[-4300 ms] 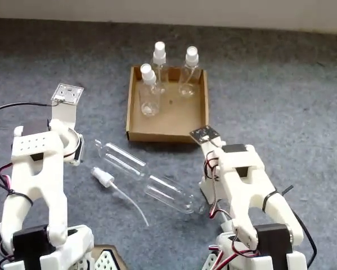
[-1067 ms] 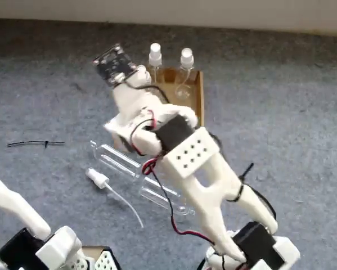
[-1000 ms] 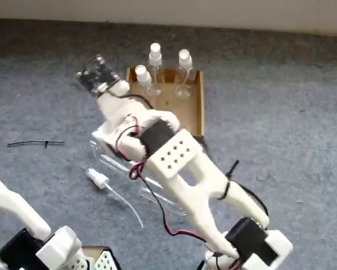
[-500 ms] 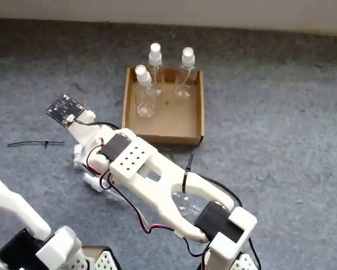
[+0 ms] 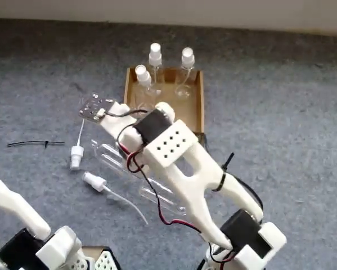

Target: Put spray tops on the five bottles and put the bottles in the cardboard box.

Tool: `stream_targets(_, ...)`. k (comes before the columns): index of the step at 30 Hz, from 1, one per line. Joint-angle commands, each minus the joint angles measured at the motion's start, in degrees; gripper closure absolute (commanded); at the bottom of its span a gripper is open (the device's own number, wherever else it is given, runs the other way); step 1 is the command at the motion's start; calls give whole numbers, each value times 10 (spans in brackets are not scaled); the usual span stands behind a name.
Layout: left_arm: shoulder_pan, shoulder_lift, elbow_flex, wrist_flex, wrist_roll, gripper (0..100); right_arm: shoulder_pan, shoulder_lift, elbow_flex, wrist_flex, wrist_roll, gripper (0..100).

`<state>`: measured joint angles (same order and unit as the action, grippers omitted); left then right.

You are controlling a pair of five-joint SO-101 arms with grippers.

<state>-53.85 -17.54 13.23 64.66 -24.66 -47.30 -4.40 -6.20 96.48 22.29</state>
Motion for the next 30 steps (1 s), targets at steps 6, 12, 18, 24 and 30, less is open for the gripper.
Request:
stream_targets(6, -7, -1, 6, -8, -2, 867, 85, -128, 209, -7, 154, 634)
stream_targets(12, -4, -5, 24, -9, -2, 867, 87, -218, 479, -219, 140, 634)
stream_targets(18, -6, -6, 22, -9, -2, 867, 92, -266, 589, -315, 88, 631)
stream_targets(24, -3, -6, 24, -9, -2, 867, 91, -271, 610, -347, 84, 630)
stream_targets(30, -2, -6, 24, -9, -2, 867, 96, -282, 515, -256, 68, 630)
